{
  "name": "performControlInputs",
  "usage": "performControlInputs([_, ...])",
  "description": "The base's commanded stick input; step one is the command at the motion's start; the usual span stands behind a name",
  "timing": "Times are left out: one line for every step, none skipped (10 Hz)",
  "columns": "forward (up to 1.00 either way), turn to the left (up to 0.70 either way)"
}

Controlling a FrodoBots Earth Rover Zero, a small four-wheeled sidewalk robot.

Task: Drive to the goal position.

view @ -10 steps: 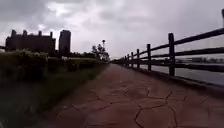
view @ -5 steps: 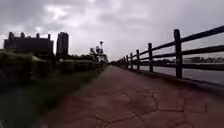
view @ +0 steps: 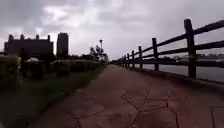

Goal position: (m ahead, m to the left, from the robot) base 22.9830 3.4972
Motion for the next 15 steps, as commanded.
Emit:
performControlInputs([1.00,0.00])
performControlInputs([1.00,0.00])
performControlInputs([1.00,-0.21])
performControlInputs([1.00,-0.07])
performControlInputs([1.00,0.00])
performControlInputs([1.00,0.00])
performControlInputs([1.00,0.00])
performControlInputs([1.00,0.00])
performControlInputs([1.00,0.00])
performControlInputs([1.00,0.00])
performControlInputs([1.00,0.00])
performControlInputs([1.00,0.00])
performControlInputs([1.00,0.00])
performControlInputs([1.00,0.00])
performControlInputs([1.00,0.00])
